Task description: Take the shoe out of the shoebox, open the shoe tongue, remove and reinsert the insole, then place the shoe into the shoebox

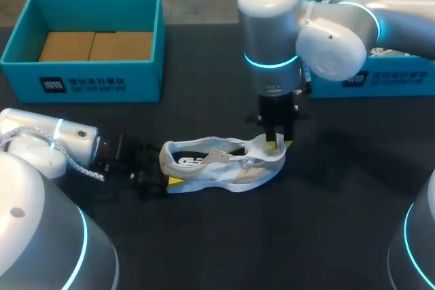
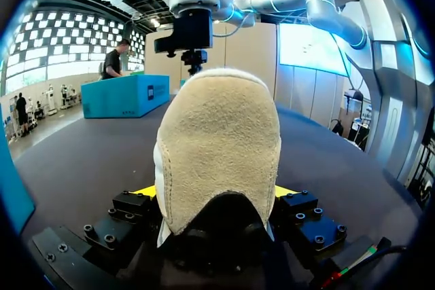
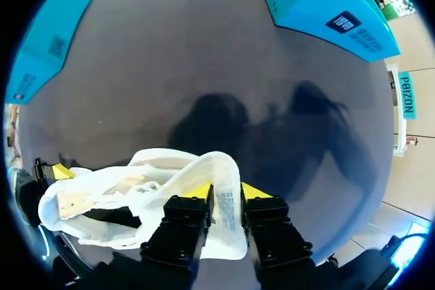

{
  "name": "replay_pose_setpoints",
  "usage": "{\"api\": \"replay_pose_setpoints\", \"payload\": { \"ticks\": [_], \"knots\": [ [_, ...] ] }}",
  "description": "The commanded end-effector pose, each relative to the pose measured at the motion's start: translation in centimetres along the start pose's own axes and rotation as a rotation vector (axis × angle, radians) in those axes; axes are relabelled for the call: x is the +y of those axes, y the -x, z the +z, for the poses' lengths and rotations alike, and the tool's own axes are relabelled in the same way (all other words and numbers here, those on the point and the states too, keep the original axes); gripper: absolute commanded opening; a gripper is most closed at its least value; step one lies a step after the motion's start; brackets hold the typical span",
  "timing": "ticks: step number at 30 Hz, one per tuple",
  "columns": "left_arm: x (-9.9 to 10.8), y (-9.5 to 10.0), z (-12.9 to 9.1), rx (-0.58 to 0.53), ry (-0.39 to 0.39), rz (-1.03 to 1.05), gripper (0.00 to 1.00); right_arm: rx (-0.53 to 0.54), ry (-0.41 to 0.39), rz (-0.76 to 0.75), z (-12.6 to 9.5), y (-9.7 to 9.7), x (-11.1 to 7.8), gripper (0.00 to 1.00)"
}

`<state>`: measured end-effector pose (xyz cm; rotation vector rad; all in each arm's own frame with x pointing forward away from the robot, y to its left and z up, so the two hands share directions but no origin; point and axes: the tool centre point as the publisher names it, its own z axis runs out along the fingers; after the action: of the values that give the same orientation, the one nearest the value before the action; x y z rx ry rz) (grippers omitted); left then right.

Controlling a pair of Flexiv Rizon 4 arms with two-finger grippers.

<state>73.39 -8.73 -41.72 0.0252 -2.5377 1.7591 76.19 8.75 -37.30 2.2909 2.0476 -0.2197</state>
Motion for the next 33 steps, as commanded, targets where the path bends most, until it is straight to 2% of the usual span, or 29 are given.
{"api": "replay_pose_setpoints", "payload": {
  "ticks": [1,6,10,15,19,22,29,33],
  "knots": [
    [0.7,0.0,-0.1,-0.001,0.000,0.000,0.00,0.026,0.000,-0.002,0.7,0.3,0.0,0.35],
    [0.7,0.0,-0.1,-0.001,0.000,0.000,0.00,0.027,-0.001,0.002,0.9,0.2,-0.2,0.38],
    [0.7,0.0,-0.1,-0.001,0.000,0.000,0.00,0.001,-0.009,0.011,0.6,0.0,-0.6,0.46],
    [0.7,0.0,-0.1,-0.001,0.000,0.000,0.00,-0.004,-0.001,0.032,0.0,0.1,-1.4,0.71],
    [0.7,0.0,-0.1,-0.001,0.000,0.000,0.00,-0.013,0.028,0.018,-1.8,-0.4,-1.9,0.77],
    [0.7,0.0,-0.1,-0.001,0.000,0.000,0.00,0.001,0.076,-0.028,-3.4,-1.1,-2.1,0.87],
    [0.7,0.0,-0.1,-0.001,0.000,0.000,0.00,-0.004,0.139,-0.121,-5.9,-2.3,-2.5,0.92],
    [0.7,0.0,-0.1,-0.001,0.000,0.000,0.00,-0.020,0.160,-0.162,-7.0,-2.6,-2.5,0.90]
  ]
}}
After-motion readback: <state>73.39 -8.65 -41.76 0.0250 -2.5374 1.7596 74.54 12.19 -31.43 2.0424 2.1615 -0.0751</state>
